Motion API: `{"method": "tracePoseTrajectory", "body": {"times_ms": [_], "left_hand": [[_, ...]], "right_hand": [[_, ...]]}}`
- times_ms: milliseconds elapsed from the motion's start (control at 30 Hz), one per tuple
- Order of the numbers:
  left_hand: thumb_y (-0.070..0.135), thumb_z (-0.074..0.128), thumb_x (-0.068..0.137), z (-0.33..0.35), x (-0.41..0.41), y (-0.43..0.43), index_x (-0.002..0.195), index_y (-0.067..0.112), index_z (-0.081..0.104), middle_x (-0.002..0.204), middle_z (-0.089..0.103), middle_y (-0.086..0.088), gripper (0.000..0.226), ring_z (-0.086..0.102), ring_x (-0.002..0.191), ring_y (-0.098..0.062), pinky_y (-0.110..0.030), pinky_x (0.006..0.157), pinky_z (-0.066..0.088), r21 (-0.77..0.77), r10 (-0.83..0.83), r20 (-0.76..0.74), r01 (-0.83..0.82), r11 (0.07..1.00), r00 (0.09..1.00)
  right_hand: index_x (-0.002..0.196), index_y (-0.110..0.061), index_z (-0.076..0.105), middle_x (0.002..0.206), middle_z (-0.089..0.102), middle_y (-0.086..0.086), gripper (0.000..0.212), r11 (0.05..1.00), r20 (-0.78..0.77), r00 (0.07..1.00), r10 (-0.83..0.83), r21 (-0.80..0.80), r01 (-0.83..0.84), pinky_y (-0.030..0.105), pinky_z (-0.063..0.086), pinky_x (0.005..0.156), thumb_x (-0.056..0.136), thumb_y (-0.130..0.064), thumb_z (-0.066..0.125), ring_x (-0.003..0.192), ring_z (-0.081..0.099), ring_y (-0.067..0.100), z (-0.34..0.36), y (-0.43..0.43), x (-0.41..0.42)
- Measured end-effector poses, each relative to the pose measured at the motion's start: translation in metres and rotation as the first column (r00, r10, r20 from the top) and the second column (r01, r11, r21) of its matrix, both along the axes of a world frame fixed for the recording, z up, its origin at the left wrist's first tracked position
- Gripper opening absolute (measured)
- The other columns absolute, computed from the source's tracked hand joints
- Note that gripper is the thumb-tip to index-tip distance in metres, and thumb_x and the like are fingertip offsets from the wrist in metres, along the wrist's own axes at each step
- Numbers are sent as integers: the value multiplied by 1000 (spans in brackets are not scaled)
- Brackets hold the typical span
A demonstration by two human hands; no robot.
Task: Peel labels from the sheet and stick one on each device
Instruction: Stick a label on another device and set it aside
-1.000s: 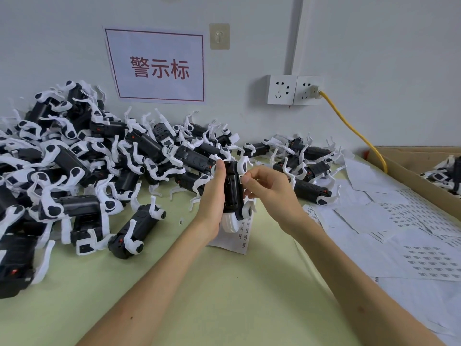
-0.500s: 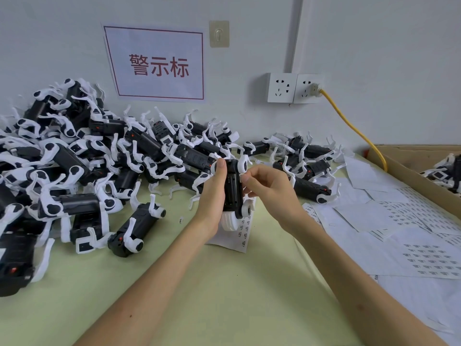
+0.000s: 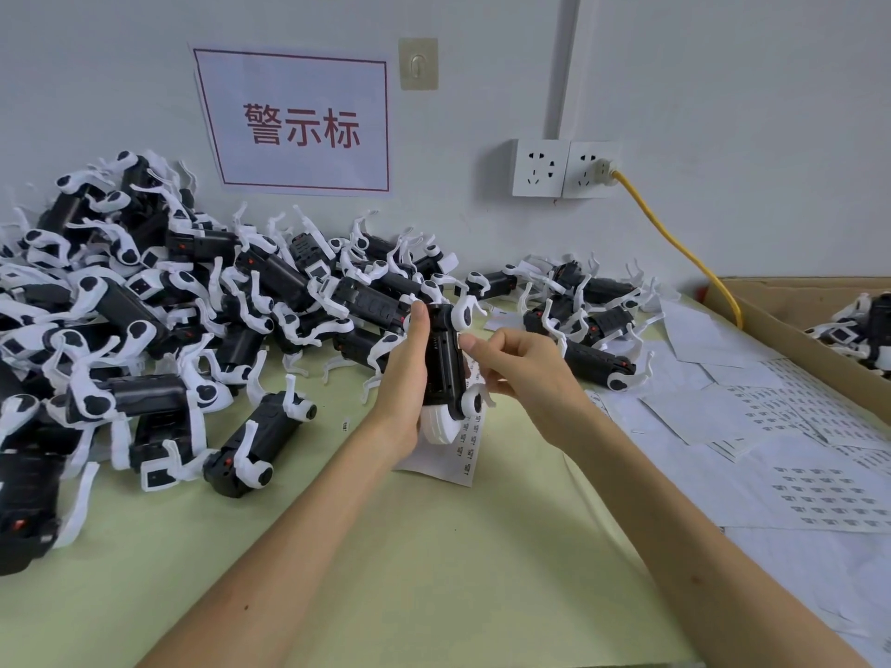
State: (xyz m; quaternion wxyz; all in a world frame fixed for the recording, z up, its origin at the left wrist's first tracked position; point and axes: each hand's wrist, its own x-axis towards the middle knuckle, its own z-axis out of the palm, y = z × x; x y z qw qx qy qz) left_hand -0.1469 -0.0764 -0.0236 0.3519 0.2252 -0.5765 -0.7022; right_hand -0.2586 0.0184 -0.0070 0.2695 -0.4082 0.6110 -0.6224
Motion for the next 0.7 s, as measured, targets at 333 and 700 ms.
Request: {"method": "tracePoseTrajectory", "body": {"times_ms": [333, 700], "left_hand": [[81, 43, 85, 1, 4, 8, 120, 17, 75, 123, 64, -21, 80, 61, 112, -29, -43, 103, 50, 182, -191, -38, 195, 964, 981], [81, 43, 88, 4, 9, 5, 113, 12, 74, 92, 61, -17, 81, 58, 85, -29, -38, 81, 48, 66, -282, -89, 288, 955, 955]], "right_hand": [[74, -14, 57, 65, 53, -2, 27, 980, 63, 979, 192, -70, -187, 23, 43, 62, 87, -28, 76, 60, 50, 14, 0, 2, 2], [78, -12, 47, 65, 48, 5, 23, 917, 128, 912, 390, -144, -372, 26, 41, 62, 90, -21, 65, 60, 54, 16, 1, 5, -5]]}}
